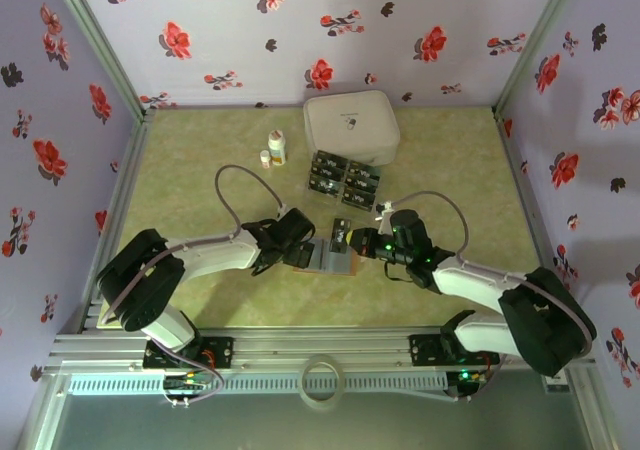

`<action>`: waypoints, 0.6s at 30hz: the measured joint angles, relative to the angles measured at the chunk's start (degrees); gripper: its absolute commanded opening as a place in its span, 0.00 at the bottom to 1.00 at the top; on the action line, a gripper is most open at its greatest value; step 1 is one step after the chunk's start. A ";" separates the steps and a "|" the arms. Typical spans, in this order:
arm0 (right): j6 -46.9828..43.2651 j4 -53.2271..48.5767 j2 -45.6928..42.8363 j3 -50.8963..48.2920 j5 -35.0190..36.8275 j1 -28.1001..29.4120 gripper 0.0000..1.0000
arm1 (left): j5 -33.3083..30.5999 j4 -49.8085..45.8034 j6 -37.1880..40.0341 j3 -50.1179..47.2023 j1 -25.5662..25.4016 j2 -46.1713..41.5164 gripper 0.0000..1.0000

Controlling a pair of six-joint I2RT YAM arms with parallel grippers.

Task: Put the credit cards into the card holder

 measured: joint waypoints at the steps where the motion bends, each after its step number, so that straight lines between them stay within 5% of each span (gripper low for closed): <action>1: 0.20 0.70 0.39 -0.11 -0.09 0.00 0.00 | -0.20 -0.02 -0.04 -0.13 -0.04 0.00 1.00; 18: 1.73 7.21 4.57 -2.36 -1.33 0.07 0.00 | -1.42 -0.28 -1.55 -1.62 -0.31 0.00 1.00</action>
